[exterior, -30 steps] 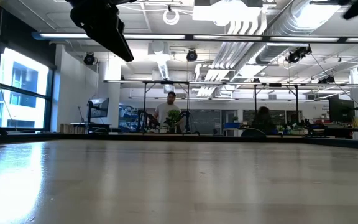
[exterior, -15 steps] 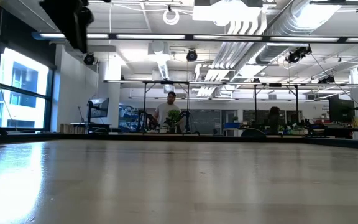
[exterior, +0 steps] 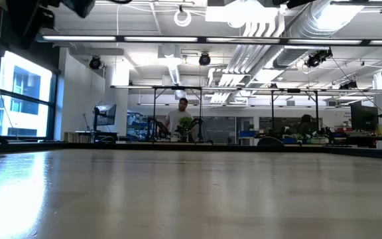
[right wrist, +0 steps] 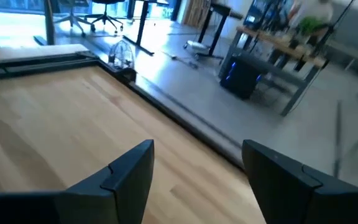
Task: Pick & Place Garden tools in Gardening bag
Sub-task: Put the brown trowel into the green gardening bag
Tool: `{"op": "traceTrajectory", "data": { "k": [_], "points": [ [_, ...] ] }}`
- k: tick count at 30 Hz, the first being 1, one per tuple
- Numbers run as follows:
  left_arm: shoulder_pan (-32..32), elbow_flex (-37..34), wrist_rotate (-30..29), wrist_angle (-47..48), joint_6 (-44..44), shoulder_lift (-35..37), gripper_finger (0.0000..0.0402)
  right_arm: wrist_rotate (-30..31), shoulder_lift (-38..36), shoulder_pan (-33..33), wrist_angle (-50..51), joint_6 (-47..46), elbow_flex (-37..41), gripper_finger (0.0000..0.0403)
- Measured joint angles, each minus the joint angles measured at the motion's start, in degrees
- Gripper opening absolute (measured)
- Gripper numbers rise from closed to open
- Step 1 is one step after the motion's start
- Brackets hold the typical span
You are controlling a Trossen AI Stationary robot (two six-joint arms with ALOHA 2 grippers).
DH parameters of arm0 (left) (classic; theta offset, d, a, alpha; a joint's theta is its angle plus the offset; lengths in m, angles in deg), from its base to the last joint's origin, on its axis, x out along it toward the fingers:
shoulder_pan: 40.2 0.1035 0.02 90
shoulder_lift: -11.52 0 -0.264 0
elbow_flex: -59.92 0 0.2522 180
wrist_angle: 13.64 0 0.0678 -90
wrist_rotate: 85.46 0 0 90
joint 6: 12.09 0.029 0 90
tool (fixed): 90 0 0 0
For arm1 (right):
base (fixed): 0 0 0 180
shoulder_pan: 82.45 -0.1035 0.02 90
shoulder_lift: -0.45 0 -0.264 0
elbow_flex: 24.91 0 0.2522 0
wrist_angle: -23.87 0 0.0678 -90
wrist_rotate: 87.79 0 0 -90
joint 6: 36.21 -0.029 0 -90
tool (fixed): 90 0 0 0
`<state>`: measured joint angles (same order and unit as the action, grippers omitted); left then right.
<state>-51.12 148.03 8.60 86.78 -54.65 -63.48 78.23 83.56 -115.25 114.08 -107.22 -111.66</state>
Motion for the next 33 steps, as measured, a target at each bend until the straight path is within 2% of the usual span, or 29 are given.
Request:
{"op": "traceTrajectory", "data": {
  "k": [2,5,12,17,22,24,28,33],
  "points": [
    [0.0,0.0,0.1,3.8,-5.5,0.0,0.0246,1.2,-0.3,0.7,0.6,2.0,0.0,0.0232],
    [-0.8,-1.3,1.7,2.3,-12.6,0.8,0.0246,1.7,-1.4,2.4,0.8,3.5,0.0,0.0227],
    [-7.0,-2.7,7.7,3.1,-31.0,1.1,0.0246,-0.1,-6.4,5.7,3.2,4.5,0.0,0.0211],
    [-12.3,-3.0,8.6,2.7,-40.3,0.9,0.0246,3.3,-14.0,8.3,-0.2,13.1,0.0,0.0194],
    [-14.9,-3.0,11.9,2.8,-47.5,0.9,0.0246,3.1,-20.6,10.0,-2.0,16.1,-0.1,0.0178],
    [-16.7,-3.0,11.5,2.5,-49.7,0.8,0.0246,3.0,-22.3,10.3,-2.0,17.5,-0.1,0.0175],
    [-20.7,-3.0,9.9,1.1,-52.3,-1.2,0.0246,-0.7,-23.4,10.3,-2.2,19.3,-0.1,0.0174],
    [-24.3,-3.0,11.5,-0.5,-52.4,-5.9,0.0246,-5.2,-23.2,10.3,-4.1,25.5,-0.1,0.0174]
  ]
}}
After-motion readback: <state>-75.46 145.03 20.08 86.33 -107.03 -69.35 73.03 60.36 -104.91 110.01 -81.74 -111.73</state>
